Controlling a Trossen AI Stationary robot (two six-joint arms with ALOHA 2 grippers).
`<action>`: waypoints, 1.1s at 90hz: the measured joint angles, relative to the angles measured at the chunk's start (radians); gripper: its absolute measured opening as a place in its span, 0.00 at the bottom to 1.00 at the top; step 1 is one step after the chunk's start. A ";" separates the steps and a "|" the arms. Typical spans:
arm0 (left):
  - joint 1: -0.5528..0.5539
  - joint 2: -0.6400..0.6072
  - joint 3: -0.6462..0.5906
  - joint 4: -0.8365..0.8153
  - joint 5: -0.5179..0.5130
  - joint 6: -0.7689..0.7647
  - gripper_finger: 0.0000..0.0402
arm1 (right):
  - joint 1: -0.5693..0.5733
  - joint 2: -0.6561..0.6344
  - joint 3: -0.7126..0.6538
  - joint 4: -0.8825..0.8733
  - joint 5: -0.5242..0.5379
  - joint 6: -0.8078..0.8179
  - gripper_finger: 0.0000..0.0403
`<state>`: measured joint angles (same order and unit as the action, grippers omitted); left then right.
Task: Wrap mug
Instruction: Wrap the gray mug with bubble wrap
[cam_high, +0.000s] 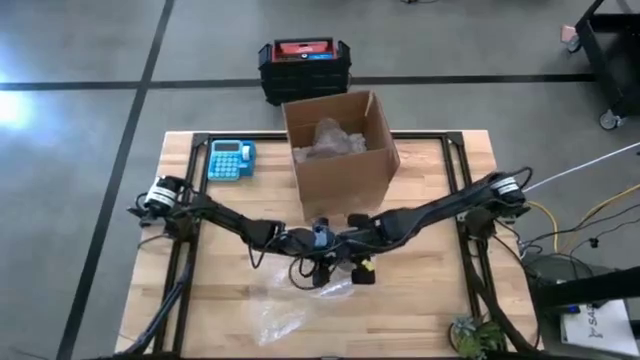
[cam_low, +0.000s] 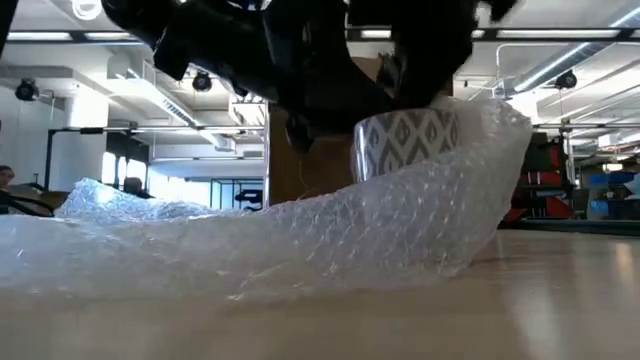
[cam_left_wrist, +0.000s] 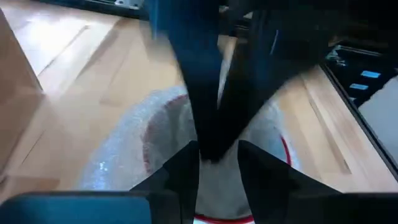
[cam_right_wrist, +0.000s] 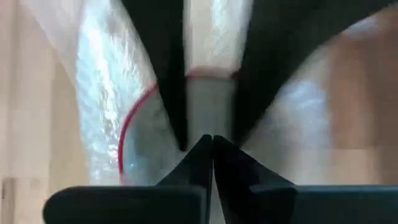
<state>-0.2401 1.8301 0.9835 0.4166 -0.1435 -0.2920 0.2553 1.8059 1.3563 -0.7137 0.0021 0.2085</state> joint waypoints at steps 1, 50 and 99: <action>0.000 0.000 0.000 0.000 0.001 0.000 0.24 | 0.000 0.004 0.000 0.003 -0.005 0.001 0.00; -0.002 -0.036 -0.003 -0.014 0.011 -0.016 0.24 | 0.009 -0.161 0.032 -0.143 0.011 0.013 0.00; -0.009 -0.383 0.030 -0.767 0.086 -0.151 0.24 | 0.106 -0.617 -0.484 0.005 0.314 0.333 0.00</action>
<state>-0.2492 1.4467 1.0139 -0.3502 -0.0579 -0.4429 0.3615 1.1885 0.8721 -0.7090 0.3165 0.5416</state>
